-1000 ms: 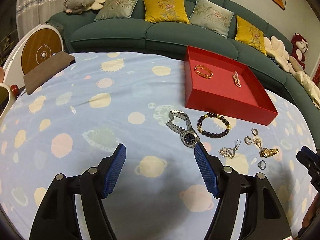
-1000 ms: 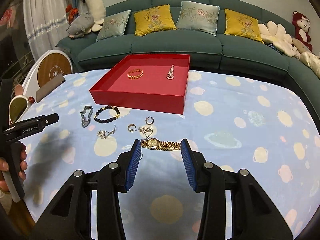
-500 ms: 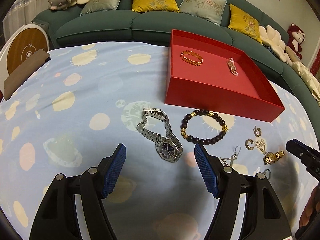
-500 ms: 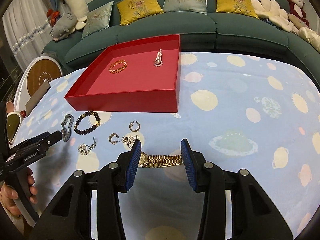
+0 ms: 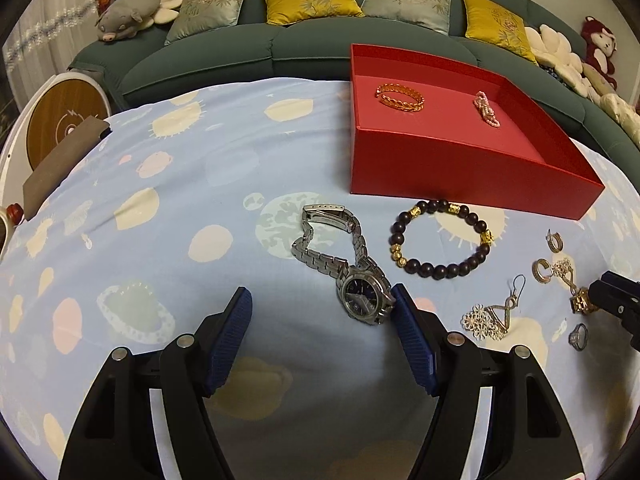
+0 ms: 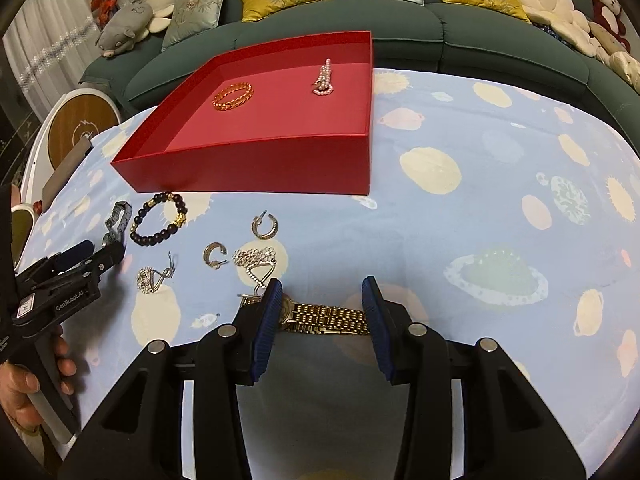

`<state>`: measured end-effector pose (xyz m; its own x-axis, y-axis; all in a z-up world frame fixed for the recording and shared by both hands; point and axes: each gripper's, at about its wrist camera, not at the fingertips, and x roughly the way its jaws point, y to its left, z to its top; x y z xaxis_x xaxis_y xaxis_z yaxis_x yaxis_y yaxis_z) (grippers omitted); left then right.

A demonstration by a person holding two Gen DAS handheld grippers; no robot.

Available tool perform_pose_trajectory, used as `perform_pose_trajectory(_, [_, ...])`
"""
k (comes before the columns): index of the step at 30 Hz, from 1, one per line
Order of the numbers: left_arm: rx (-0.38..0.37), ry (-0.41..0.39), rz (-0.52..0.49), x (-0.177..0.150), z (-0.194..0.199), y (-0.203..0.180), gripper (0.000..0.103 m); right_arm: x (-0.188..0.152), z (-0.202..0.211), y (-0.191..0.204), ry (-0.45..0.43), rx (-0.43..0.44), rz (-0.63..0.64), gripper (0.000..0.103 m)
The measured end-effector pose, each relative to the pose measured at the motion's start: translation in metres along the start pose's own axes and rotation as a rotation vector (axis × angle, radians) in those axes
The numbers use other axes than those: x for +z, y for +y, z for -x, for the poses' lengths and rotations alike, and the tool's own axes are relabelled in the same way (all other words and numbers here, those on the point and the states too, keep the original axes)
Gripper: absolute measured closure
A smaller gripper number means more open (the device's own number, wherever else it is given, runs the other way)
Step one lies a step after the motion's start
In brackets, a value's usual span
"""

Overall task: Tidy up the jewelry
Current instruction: 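Grasp the gold watch by its band with the right tool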

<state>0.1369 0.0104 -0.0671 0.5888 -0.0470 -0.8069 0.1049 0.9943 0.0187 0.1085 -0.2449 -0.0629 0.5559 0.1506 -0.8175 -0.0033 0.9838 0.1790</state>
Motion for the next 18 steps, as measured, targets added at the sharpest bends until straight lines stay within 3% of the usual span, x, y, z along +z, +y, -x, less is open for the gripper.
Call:
perform_pose_trajectory(4, [-0.013,0.001,-0.023,-0.006,0.004,0.007,0.035,-0.012,0.004,0.008,0.035,0.029,0.026,0.062])
perform_pose_trajectory(7, [-0.013,-0.001,-0.025,-0.01,0.006,0.012,0.035,-0.025,0.008,0.024,0.043,-0.026,0.126,0.062])
perform_pose_trajectory(10, [-0.013,0.005,-0.001,-0.011,0.008,0.019,0.035,-0.035,0.013,0.035,0.05,-0.018,0.183,0.062])
perform_pose_trajectory(18, [-0.034,0.007,0.023,-0.01,0.009,0.019,0.035,-0.021,0.006,0.029,0.019,-0.001,0.142,0.063])
